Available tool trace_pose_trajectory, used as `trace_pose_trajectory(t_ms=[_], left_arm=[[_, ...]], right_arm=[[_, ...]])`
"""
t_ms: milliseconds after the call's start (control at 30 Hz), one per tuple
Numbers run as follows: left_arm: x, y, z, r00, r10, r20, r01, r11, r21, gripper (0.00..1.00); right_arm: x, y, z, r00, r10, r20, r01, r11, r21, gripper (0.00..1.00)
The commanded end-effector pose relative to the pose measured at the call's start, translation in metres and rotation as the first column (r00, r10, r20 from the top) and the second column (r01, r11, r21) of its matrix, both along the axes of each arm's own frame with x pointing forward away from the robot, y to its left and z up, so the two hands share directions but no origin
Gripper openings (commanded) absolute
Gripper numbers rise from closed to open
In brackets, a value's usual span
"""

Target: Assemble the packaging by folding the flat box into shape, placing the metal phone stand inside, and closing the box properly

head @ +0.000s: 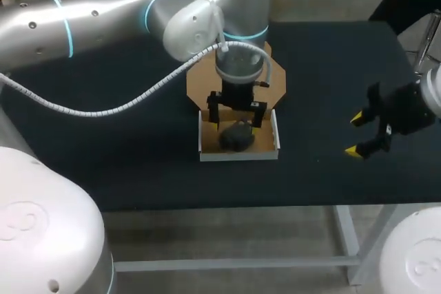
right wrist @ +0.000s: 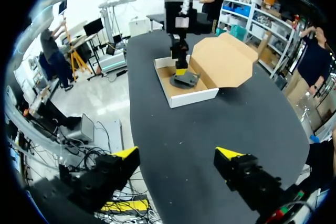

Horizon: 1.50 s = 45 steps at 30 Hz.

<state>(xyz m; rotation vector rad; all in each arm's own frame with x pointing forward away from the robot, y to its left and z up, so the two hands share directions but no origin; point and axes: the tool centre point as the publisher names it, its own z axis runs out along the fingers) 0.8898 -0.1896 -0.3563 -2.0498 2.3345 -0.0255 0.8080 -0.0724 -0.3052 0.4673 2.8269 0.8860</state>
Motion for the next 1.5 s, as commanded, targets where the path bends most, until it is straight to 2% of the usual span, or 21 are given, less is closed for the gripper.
trace_pose_trajectory(t_ms=[33, 300, 733, 1500], left_arm=[[0.001, 0.007, -0.006, 1.000, 0.017, -0.016, -0.017, 0.999, -0.037, 1.00], [-0.004, 0.001, -0.016, 0.999, 0.022, -0.036, -0.024, 0.997, -0.070, 1.00], [-0.021, -0.011, -0.032, 0.998, 0.047, -0.049, -0.049, 0.997, -0.053, 1.00], [-0.079, -0.008, -0.037, 0.991, 0.108, -0.074, -0.111, 0.993, -0.039, 1.00]], right_arm=[[0.000, -0.001, 0.000, 1.000, 0.001, 0.001, -0.001, 1.000, 0.003, 1.00], [0.000, -0.001, 0.000, 1.000, 0.001, 0.001, -0.001, 1.000, 0.003, 1.00], [0.000, -0.001, 0.000, 1.000, 0.001, 0.001, -0.001, 1.000, 0.003, 1.00], [0.000, -0.001, 0.000, 1.000, 0.001, 0.001, -0.001, 1.000, 0.003, 1.00]])
